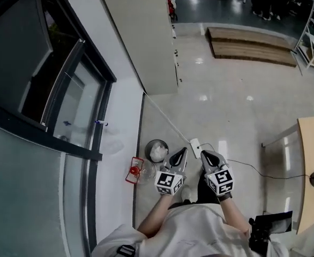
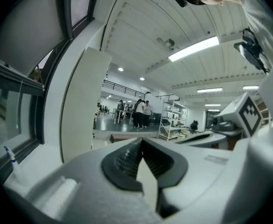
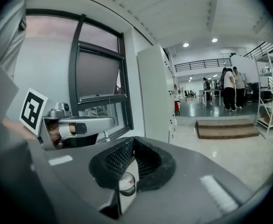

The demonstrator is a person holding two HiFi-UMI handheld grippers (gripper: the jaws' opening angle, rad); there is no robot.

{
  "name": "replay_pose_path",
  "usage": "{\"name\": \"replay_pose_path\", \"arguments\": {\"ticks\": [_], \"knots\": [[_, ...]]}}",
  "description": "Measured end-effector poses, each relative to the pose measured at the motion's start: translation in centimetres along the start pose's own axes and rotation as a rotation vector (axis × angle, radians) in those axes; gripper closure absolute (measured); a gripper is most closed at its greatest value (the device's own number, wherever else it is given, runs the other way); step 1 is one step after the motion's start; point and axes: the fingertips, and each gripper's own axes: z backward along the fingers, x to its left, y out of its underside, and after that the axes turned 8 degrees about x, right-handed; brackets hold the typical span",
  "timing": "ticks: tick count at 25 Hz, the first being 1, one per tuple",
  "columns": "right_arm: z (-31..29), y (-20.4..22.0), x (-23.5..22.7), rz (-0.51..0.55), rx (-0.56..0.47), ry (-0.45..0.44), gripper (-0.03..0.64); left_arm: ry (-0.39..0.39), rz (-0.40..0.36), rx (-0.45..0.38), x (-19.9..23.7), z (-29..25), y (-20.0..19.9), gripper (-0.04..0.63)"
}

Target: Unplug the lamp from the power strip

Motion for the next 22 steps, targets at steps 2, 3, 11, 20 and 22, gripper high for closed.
{"name": "replay_pose_path", "arguments": {"ticks": [2,3,11,20,22], "knots": [[-3.4,0.5,-2.5,-0.01,0.013,-0.004,0.607,-0.022,-0.029,0.027,2.8,-3.1,1.3,0.595],[-4.9,1.3,-3.4,-0.018,0.029,-0.006,0.607,-0.029,-0.033,0.058,4.0,-4.2,2.6,0.595],[-9.8,17.2,-7.7,-0.154,0.411,-0.083,0.607,-0.049,0.226,0.453,5.8,-9.0,20.8,0.595],[-22.6,31.3,-15.5,-0.172,0.586,-0.148,0.607,-0.074,0.408,0.68,10.0,-18.5,37.6,0.595],[-25.2,35.0,-17.2,-0.171,0.605,-0.159,0.607,-0.088,0.437,0.717,11.2,-20.8,41.6,0.595]]}}
